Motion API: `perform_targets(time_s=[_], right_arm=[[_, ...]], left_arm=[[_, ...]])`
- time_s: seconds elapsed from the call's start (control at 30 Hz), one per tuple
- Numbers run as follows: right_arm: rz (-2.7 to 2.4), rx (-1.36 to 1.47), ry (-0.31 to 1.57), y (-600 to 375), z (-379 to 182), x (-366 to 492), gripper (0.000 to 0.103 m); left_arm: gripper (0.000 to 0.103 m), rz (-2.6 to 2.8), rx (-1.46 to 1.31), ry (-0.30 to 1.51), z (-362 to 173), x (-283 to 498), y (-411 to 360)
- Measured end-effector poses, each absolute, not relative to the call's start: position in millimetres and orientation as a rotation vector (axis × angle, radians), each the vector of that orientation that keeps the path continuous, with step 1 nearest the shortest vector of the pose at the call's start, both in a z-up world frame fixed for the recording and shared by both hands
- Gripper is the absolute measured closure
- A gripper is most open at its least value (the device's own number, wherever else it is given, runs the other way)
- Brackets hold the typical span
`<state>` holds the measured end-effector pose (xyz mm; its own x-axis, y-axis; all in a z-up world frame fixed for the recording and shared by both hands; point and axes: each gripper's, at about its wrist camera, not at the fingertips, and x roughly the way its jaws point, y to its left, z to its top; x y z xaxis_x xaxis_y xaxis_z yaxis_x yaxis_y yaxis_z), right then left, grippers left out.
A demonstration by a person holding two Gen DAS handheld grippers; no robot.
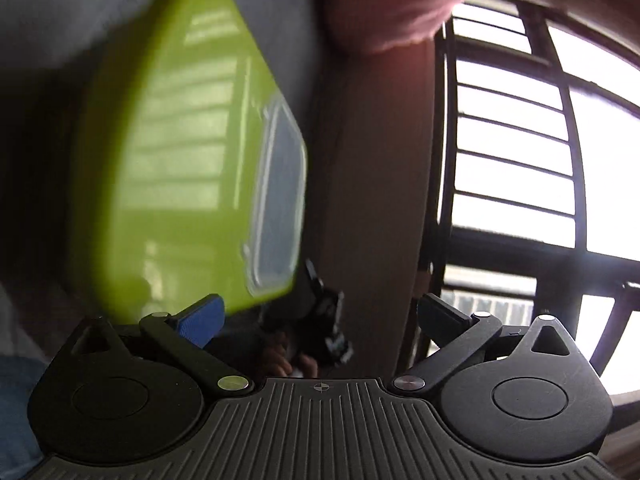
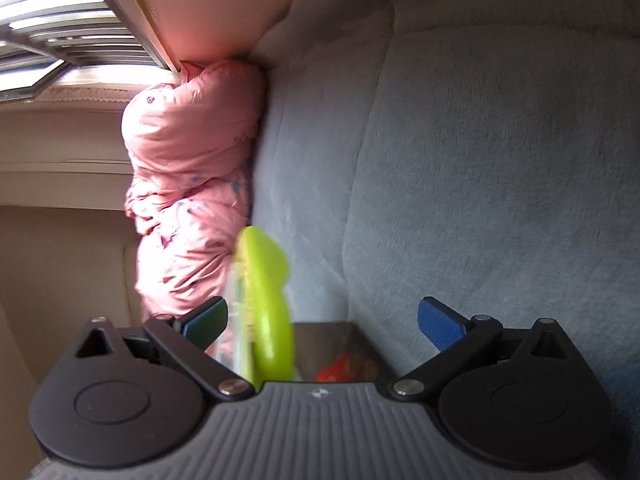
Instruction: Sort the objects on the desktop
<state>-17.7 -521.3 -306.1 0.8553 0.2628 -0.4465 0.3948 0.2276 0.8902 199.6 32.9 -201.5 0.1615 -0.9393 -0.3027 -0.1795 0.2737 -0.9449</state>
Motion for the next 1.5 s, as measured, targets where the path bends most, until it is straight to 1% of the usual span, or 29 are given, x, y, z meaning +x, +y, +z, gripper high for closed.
perform_targets(time_s=[0.07, 0.13, 0.2, 0.3, 0.4, 0.43, 0.5, 0.53, 0.57, 0.6, 0.67, 0.77, 0.87, 0.9, 0.93, 1.0, 1.03, 1.07, 1.1, 1.17, 1.23, 1.3, 1.4, 1.5], right_arm=[[-0.099, 1.238, 0.578, -519.0, -290.2, -6.2, 0.001], [-0.105, 1.092, 0.575, -518.2, -270.3, 12.2, 0.001], [-0.115, 0.977, 0.596, -518.3, -255.5, 36.2, 0.001], [-0.096, 0.891, 0.661, -515.1, -246.3, 68.3, 0.001], [-0.043, 0.812, 0.726, -498.2, -242.5, 90.0, 0.008], [-0.027, 0.773, 0.741, -490.3, -240.7, 94.4, 0.016], [0.015, 0.718, 0.748, -475.5, -232.5, 96.5, 0.041], [0.009, 0.676, 0.752, -467.2, -226.3, 95.5, 0.058], [-0.014, 0.624, 0.757, -458.4, -219.2, 93.6, 0.078], [-0.021, 0.572, 0.762, -450.7, -212.8, 92.4, 0.086], [0.049, 0.531, 0.763, -436.3, -201.7, 86.1, 0.095], [0.141, 0.482, 0.779, -410.9, -189.4, 73.7, 0.096], [0.162, 0.407, 0.769, -385.7, -178.1, 59.4, 0.095], [0.167, 0.402, 0.767, -381.2, -174.5, 55.1, 0.094], [0.167, 0.406, 0.763, -379.0, -170.6, 51.8, 0.089], [0.144, 0.446, 0.748, -385.4, -161.8, 50.9, 0.069], [0.119, 0.475, 0.733, -392.4, -158.1, 51.9, 0.04], [0.085, 0.503, 0.706, -401.8, -155.3, 54.9, 0.016], [0.043, 0.529, 0.67, -411.8, -154.2, 56.7, 0.011], [-0.038, 0.576, 0.64, -436.6, -157.7, 67.9, 0.008], [-0.063, 0.67, 0.676, -460.1, -174.9, 88.4, 0.006], [-0.056, 0.785, 0.726, -480.9, -197.2, 109.8, 0.007], [0.036, 0.987, 0.793, -492.9, -238.6, 137.5, 0.017], [0.129, 1.069, 0.814, -486.8, -263.6, 155.0, 0.032]], left_arm=[[0.0, -0.664, -1.141, 1.27, -200.9, 214.1, 57.2], [0.0, -0.562, -1.073, 1.284, -206.7, 225.4, 64.6], [0.0, -0.521, -0.993, 1.312, -210.2, 229.1, 52.4], [0.0, -0.526, -0.88, 1.344, -207.9, 223.3, 23.4], [0.0, -0.53, -0.76, 1.34, -192.0, 209.3, -3.8], [0.0, -0.517, -0.721, 1.333, -191.1, 208.7, -4.4], [0.0, -0.492, -0.66, 1.301, -188.4, 206.8, -8.5], [0.0, -0.488, -0.637, 1.286, -186.4, 204.8, -9.2], [0.0, -0.488, -0.617, 1.27, -184.1, 202.3, -9.1], [0.0, -0.482, -0.59, 1.252, -181.5, 198.9, -9.8], [0.0, -0.465, -0.531, 1.211, -175.9, 191.4, -11.9], [0.0, -0.501, -0.531, 1.18, -170.3, 182.6, -11.6], [0.0, -0.54, -0.563, 1.187, -170.6, 178.6, -9.3], [0.0, -0.542, -0.564, 1.189, -171.5, 177.0, -9.0], [0.0, -0.542, -0.561, 1.191, -172.2, 176.0, -8.5], [0.0, -0.543, -0.556, 1.196, -173.3, 174.3, -7.4], [0.0, -0.544, -0.553, 1.198, -176.5, 175.1, -5.2], [0.0, -0.546, -0.551, 1.2, -180.6, 176.5, -2.4], [0.0, -0.545, -0.545, 1.201, -182.2, 176.8, -1.9], [0.0, -0.541, -0.533, 1.208, -185.4, 178.8, -2.5], [0.0, -0.53, -0.521, 1.215, -188.9, 182.2, -3.1], [0.0, -0.52, -0.51, 1.223, -192.3, 185.6, -3.7], [0.0, -0.511, -0.501, 1.233, -197.2, 189.6, -4.6], [0.0, -0.507, -0.508, 1.242, -200.7, 190.6, -1.5]])
